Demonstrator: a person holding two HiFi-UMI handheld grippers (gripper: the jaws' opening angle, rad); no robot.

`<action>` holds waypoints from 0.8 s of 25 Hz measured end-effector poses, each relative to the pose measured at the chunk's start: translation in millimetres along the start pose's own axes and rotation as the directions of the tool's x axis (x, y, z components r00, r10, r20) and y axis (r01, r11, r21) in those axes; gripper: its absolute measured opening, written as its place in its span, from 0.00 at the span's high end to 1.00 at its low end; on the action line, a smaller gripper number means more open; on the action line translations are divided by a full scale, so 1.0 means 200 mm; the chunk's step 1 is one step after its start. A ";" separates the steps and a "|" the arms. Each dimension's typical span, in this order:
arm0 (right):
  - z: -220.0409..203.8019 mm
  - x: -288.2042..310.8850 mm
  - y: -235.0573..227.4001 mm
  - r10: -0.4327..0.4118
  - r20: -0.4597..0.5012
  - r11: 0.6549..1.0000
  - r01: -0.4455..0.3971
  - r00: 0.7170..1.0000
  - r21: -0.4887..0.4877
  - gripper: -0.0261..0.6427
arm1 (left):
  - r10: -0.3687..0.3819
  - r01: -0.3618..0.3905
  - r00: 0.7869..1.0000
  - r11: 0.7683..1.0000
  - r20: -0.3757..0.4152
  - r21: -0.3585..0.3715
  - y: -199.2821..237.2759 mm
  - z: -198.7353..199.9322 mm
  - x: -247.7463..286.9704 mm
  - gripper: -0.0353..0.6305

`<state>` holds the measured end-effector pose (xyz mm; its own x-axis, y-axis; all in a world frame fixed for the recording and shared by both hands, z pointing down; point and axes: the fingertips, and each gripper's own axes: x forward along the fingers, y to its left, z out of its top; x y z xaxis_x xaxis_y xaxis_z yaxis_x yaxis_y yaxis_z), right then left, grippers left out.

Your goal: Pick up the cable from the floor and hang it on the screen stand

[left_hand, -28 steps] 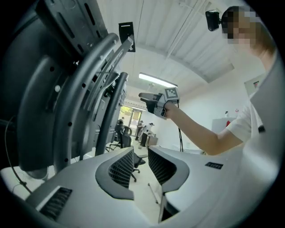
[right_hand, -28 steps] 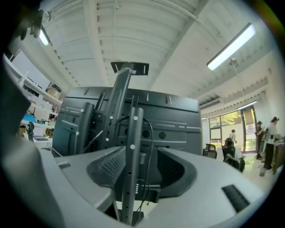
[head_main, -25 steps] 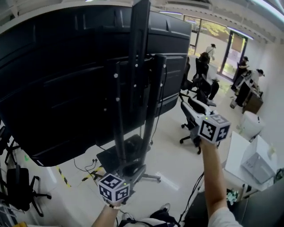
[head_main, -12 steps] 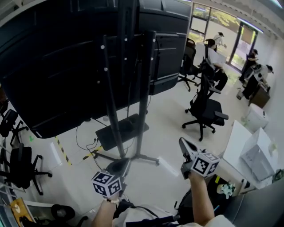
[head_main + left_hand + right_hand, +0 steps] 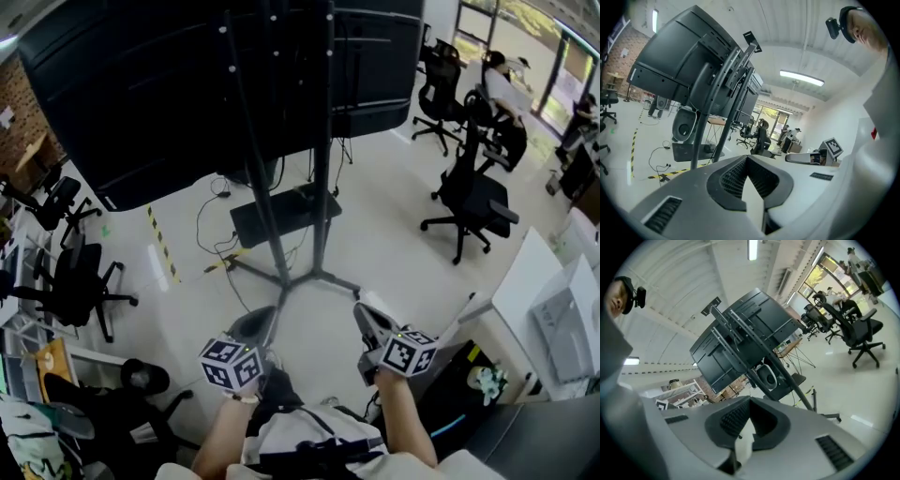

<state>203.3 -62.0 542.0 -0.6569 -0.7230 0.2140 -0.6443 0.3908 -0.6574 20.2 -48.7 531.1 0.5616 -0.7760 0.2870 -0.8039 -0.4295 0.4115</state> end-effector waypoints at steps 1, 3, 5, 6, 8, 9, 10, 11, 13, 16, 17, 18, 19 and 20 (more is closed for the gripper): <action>-0.06 -0.01 0.00 0.011 -0.020 1.000 -0.011 1.000 -0.004 0.96 | 0.026 -0.026 1.000 1.000 -0.002 0.004 -0.02 -0.04 -0.03 0.95; -0.12 -0.03 0.00 0.011 -0.053 0.998 -0.013 0.999 -0.056 0.96 | 0.063 -0.063 0.998 0.998 0.004 0.015 -0.05 -0.08 -0.03 0.95; -0.15 -0.05 0.03 -0.006 -0.083 0.990 -0.006 0.997 -0.138 0.96 | 0.080 -0.081 0.997 0.997 0.014 0.019 -0.09 -0.10 -0.04 0.95; -0.16 -0.07 0.05 -0.015 -0.098 0.983 -0.003 0.995 -0.181 0.96 | 0.086 -0.086 0.996 0.996 0.016 0.015 -0.11 -0.11 -0.05 0.95; -0.18 -0.09 0.08 -0.026 -0.114 0.968 -0.004 0.993 -0.249 0.96 | 0.093 -0.093 0.995 0.996 0.022 0.006 -0.14 -0.14 -0.06 0.95; -0.18 -0.09 0.09 -0.025 -0.115 0.963 -0.007 0.993 -0.271 0.96 | 0.094 -0.094 0.995 0.996 0.026 0.005 -0.16 -0.14 -0.06 0.95; -0.17 -0.10 0.09 -0.023 -0.114 0.959 -0.010 0.993 -0.284 0.96 | 0.093 -0.093 0.995 0.996 0.028 0.005 -0.17 -0.15 -0.05 0.95; -0.17 -0.10 0.09 -0.022 -0.113 0.957 -0.012 0.993 -0.290 0.96 | 0.089 -0.089 0.996 0.996 0.027 0.005 -0.18 -0.15 -0.04 0.95; -0.17 -0.12 0.10 -0.023 -0.109 0.956 -0.010 0.994 -0.294 0.96 | 0.075 -0.075 0.997 0.997 0.023 0.005 -0.22 -0.16 -0.03 0.95; -0.16 -0.16 0.10 -0.032 -0.097 0.950 0.000 0.995 -0.312 0.96 | 0.056 -0.056 0.998 0.998 0.036 0.002 -0.26 -0.15 -0.03 0.95; -0.15 -0.16 0.10 -0.034 -0.095 0.948 0.002 0.995 -0.317 0.96 | 0.053 -0.053 0.998 0.999 0.041 0.002 -0.26 -0.14 -0.03 0.95; -0.15 -0.17 0.11 -0.034 -0.094 0.947 0.002 0.995 -0.321 0.96 | 0.050 -0.050 0.998 0.999 0.044 0.002 -0.27 -0.13 -0.03 0.95; -0.15 -0.18 0.11 -0.033 -0.094 0.947 0.001 0.995 -0.322 0.96 | 0.049 -0.049 0.998 0.999 0.047 0.002 -0.28 -0.12 -0.03 0.95; -0.15 -0.18 0.12 -0.032 -0.095 0.947 -0.001 0.995 -0.322 0.96 | 0.049 -0.049 0.998 0.999 0.049 0.000 -0.28 -0.12 -0.03 0.95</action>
<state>199.2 -9.1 540.9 -0.6704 -0.6774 0.3029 -0.7358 0.5540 -0.3895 66.3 -8.8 527.3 0.5112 -0.8179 0.2642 -0.8305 -0.3908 0.3969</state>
